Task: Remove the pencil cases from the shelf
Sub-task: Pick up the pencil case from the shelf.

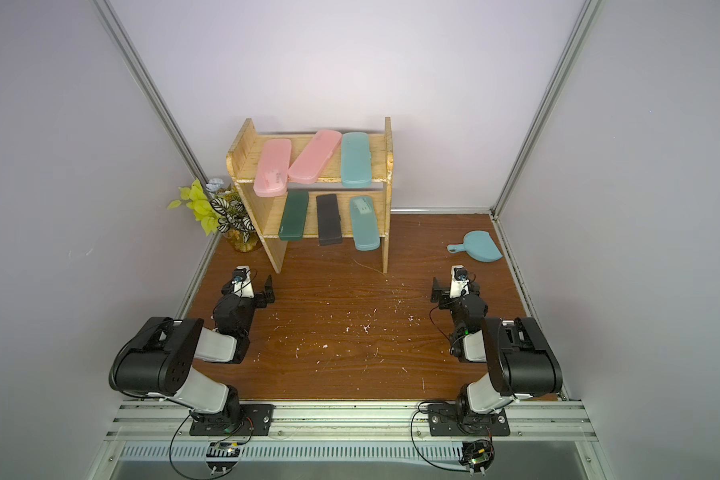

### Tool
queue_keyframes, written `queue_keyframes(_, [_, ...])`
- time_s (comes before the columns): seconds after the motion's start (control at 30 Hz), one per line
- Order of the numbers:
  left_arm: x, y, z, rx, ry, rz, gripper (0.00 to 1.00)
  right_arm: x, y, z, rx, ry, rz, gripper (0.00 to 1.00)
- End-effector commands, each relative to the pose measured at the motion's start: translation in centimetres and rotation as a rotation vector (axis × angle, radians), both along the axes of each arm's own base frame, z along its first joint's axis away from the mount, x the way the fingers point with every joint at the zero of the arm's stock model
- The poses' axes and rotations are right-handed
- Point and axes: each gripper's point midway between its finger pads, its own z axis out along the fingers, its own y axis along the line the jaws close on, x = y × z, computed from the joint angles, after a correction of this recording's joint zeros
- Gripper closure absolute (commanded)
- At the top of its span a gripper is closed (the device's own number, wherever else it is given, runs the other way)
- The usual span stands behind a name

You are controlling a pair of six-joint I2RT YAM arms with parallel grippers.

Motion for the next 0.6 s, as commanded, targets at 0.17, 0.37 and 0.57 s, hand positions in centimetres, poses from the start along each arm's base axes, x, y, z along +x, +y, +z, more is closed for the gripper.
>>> queue_keyframes(0.17, [-1.8,0.7,5.5,-0.106,-0.078,0.051,0.01,1.5,1.2,5.0,0.146,0.084,0.036,0.01])
queue_keyframes(0.37, [-1.7,1.1,8.4,-0.335,0.101,0.138,0.01,0.5,2.5,8.7,0.342,0.198,0.036,0.01])
queue_keyframes(0.57, [-3.1,-1.1,13.0,-0.513,0.135,0.045,0.01,-0.8,4.0,11.8,0.484,0.271,0.065,0.01])
